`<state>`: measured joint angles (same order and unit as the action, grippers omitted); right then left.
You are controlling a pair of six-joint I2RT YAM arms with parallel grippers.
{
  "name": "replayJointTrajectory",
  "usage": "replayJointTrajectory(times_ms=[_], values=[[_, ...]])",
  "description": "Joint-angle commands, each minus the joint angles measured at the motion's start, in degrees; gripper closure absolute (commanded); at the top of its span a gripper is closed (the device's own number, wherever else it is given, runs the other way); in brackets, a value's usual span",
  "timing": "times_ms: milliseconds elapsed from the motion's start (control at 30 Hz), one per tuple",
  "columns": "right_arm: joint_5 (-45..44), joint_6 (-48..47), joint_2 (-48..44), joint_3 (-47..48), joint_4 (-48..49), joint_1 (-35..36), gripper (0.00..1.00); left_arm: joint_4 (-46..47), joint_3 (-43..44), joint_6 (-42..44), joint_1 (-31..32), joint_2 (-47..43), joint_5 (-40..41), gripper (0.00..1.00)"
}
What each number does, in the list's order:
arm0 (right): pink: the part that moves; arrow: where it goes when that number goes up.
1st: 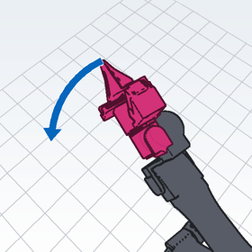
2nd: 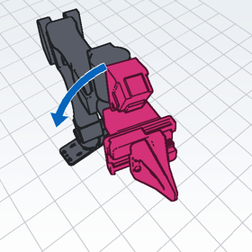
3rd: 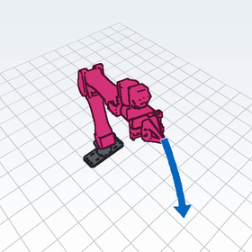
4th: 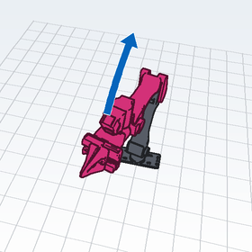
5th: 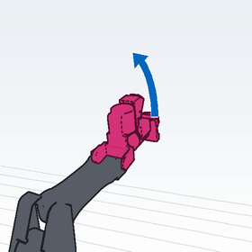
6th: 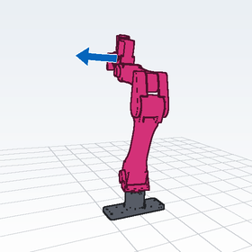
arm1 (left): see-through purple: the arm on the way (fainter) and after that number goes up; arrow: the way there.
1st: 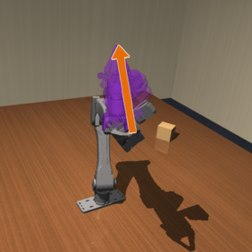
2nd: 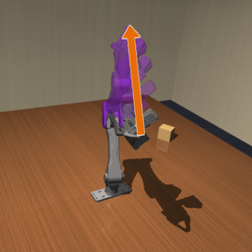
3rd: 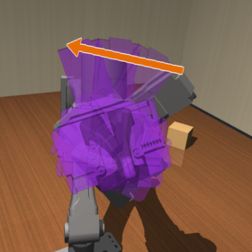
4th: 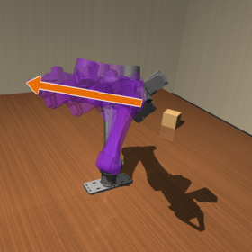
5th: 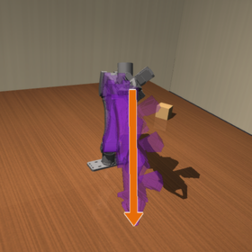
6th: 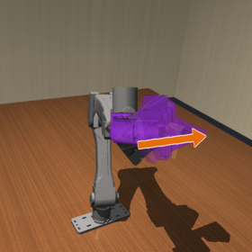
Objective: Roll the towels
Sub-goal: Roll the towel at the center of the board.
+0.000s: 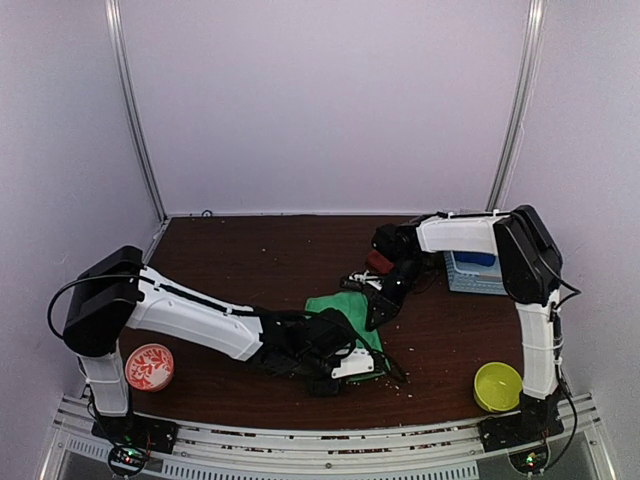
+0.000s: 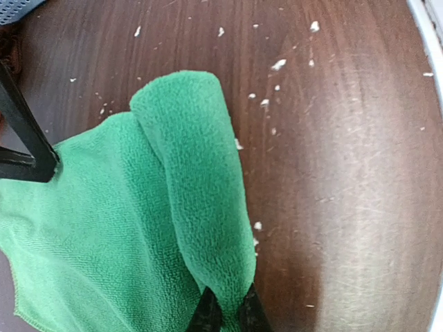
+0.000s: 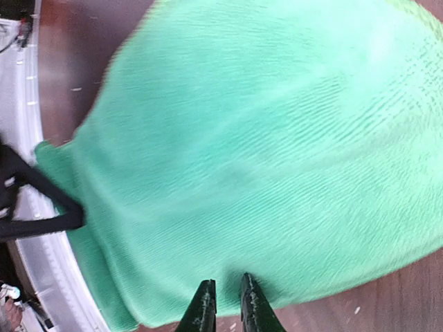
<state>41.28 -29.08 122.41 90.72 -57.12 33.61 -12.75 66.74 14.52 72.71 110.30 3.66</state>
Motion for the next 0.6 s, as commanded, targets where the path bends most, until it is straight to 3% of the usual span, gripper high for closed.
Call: replayJointTrajectory(times_ms=[0,233,567], values=[[-9.4,6.0,3.8,0.4,6.9,2.0,0.87,-2.1,1.4,-4.1,0.1,0.6,-6.3,1.0],[-12.2,7.8,5.7,4.3,6.5,2.2,0.87,-2.3,2.3,-7.5,-0.9,1.4,-10.9,1.0],[-7.7,5.8,-14.6,3.3,0.6,-0.7,0.74,4.1,-1.1,-14.4,-10.7,3.5,-29.5,1.0]])
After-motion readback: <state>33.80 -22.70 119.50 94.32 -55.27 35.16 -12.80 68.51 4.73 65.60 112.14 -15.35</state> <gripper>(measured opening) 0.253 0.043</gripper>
